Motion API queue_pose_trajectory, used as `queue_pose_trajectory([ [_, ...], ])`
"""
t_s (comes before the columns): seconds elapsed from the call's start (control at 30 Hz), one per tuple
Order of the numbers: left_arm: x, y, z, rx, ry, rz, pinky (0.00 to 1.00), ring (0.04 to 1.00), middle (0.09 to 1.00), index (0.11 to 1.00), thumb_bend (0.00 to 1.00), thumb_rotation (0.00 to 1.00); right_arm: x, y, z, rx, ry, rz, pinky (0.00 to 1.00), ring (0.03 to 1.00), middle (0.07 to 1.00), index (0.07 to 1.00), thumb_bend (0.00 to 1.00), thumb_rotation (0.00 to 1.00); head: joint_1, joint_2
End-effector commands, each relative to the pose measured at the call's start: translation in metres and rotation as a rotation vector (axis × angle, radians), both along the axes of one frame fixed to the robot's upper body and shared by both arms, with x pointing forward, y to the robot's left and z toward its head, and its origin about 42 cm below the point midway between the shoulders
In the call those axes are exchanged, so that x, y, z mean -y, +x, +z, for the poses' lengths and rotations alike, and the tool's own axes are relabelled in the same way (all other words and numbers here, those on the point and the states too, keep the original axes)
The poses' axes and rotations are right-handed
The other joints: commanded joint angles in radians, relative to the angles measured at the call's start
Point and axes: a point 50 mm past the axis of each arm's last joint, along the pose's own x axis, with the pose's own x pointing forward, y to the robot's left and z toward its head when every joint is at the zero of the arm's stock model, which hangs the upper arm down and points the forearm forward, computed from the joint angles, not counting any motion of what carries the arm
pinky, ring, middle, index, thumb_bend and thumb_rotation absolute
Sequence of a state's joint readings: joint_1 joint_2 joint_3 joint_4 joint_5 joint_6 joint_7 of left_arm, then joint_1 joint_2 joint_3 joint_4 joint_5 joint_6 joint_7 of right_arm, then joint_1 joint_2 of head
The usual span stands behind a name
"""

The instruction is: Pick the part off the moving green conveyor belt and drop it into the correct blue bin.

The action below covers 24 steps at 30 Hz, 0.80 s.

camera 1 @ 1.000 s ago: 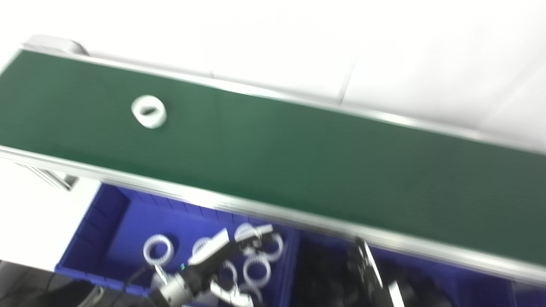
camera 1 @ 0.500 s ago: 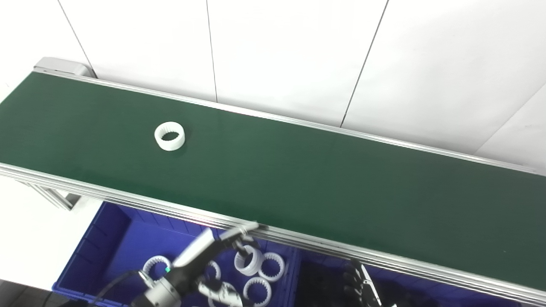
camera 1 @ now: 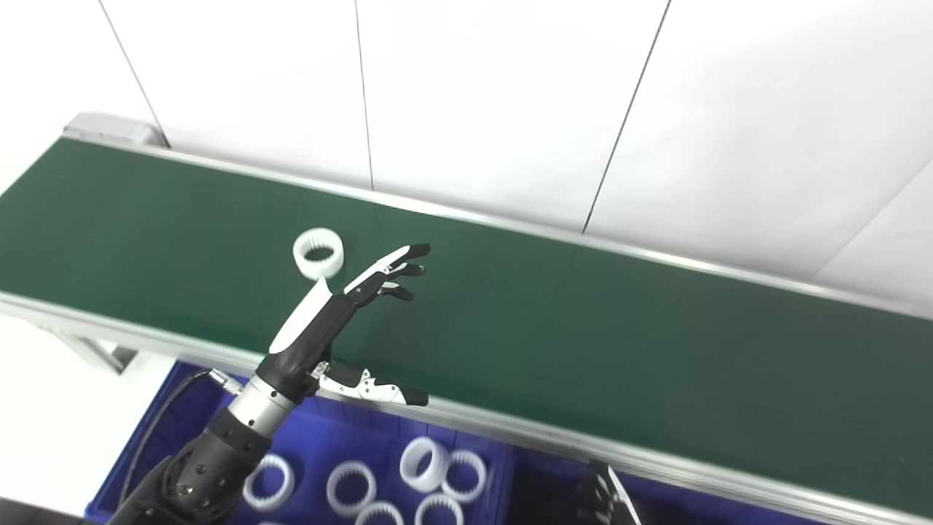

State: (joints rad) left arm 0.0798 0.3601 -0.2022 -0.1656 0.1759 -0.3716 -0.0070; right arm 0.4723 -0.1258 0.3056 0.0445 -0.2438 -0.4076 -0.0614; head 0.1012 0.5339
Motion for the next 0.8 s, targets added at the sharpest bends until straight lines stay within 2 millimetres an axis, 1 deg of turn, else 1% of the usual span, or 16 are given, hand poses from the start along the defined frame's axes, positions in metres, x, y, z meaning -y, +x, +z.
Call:
queue_pose_trajectory([
  [0.0,0.002,0.022,0.025,0.072,0.024,0.010,0.78,0.883,0.937,0.925,0.68,0.31,0.000,0.003,0.010,0.081,0.029,0.006,0.74,0.857,0.892,0.943,1.00,0.32,0.002,0.001],
  [0.07,0.003,0.030,0.030,0.070,0.033,0.022,0.77,0.881,0.932,0.919,0.67,0.34,0.001,0.004,0.010,0.082,0.030,0.007,0.74,0.853,0.889,0.941,1.00,0.32,0.002,0.001],
  [0.1,0.004,0.037,0.034,0.062,0.049,0.034,0.77,0.881,0.931,0.918,0.67,0.34,0.001,0.004,0.010,0.084,0.032,0.011,0.74,0.853,0.889,0.941,1.00,0.32,0.001,-0.002],
  [0.13,0.004,0.044,0.037,0.051,0.064,0.047,0.74,0.861,0.920,0.908,0.67,0.37,0.001,0.005,0.010,0.086,0.032,0.014,0.74,0.854,0.889,0.939,1.00,0.32,0.001,-0.002],
  [0.2,0.003,0.058,0.043,0.023,0.102,0.075,0.75,0.857,0.913,0.900,0.67,0.37,0.000,0.005,0.011,0.089,0.034,0.016,0.74,0.852,0.886,0.933,1.00,0.31,-0.002,-0.003],
  [0.27,0.000,0.071,0.043,0.005,0.148,0.097,0.77,0.860,0.906,0.891,0.68,0.39,0.001,0.005,0.012,0.093,0.033,0.016,0.73,0.852,0.886,0.930,1.00,0.32,-0.004,-0.002],
  [0.33,-0.002,0.082,0.042,-0.011,0.185,0.111,0.78,0.865,0.907,0.886,0.70,0.41,0.001,0.004,0.012,0.097,0.032,0.015,0.74,0.851,0.885,0.928,1.00,0.32,-0.004,-0.001],
  [0.43,-0.005,0.097,0.039,-0.025,0.238,0.128,0.79,0.874,0.907,0.882,0.71,0.41,0.001,0.004,0.013,0.095,0.046,0.012,0.74,0.853,0.882,0.930,1.00,0.32,-0.003,-0.002],
  [0.6,-0.010,0.119,0.029,-0.028,0.307,0.159,0.82,0.880,0.898,0.865,0.74,0.39,0.002,0.006,0.013,0.102,0.047,0.016,0.74,0.842,0.873,0.923,1.00,0.30,-0.003,-0.005],
  [0.77,-0.015,0.136,0.018,-0.060,0.390,0.201,0.83,0.873,0.898,0.862,0.78,0.36,0.001,0.006,0.013,0.105,0.048,0.014,0.73,0.839,0.871,0.921,1.00,0.32,-0.005,-0.005],
])
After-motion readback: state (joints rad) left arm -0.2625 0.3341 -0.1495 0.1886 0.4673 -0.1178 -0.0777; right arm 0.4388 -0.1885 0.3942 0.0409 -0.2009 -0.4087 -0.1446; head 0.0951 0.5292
